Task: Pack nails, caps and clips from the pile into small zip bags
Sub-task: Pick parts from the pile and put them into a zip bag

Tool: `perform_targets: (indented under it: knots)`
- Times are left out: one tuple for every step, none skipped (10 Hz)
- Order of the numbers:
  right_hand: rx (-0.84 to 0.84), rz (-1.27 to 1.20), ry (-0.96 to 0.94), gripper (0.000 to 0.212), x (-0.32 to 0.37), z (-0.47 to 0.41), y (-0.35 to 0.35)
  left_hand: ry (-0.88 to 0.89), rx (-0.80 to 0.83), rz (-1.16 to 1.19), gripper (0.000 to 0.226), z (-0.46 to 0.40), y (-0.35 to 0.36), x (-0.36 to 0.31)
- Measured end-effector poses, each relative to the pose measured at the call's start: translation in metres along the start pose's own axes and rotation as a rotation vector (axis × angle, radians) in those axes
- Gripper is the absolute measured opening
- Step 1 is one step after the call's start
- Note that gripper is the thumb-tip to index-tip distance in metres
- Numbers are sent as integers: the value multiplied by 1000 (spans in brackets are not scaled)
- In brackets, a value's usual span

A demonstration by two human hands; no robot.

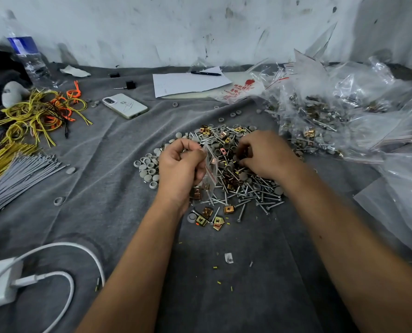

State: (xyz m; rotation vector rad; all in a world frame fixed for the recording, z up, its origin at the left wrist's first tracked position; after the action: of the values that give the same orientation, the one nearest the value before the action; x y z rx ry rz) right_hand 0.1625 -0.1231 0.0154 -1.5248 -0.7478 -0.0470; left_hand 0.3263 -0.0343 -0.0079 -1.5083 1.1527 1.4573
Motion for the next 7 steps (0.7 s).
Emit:
perform_targets:
  knots:
    - [17,-4,-62,26,9,-2,2,0,0,6,20,-1,0,1]
    - [97,15,-83,25,14,-3,5,1,4,7,21,-1,1,2]
    - [154,5,-129,22,22,-1,10,6,3,6,24,-2,1,2]
    - [131,56,-172,20,26,1,15,12,1,6,25,-2,1,3]
    - [69,-130,-130,13,15,7,9,7,1,3,23,-2,0,3]
    - [-125,-388,-131,14,6,25,-7,18,-7,-16,23,-2,0,3]
    - [-218,-542,-274,14,22,47,-17,53,-10,-72,19,-2,4,2]
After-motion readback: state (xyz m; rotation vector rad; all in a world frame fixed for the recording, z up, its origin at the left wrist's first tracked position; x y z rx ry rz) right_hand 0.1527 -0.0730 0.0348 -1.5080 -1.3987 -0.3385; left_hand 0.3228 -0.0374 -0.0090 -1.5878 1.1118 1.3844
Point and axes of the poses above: each hand's wrist, its own z-axis away from the middle knuckle, its own y-axis out of the palm, x = y × z, the point moved 7 cm from there along -z, towards the middle knuckle, and after that the axes turned 10 degrees about -z, right-handed, at the moved point
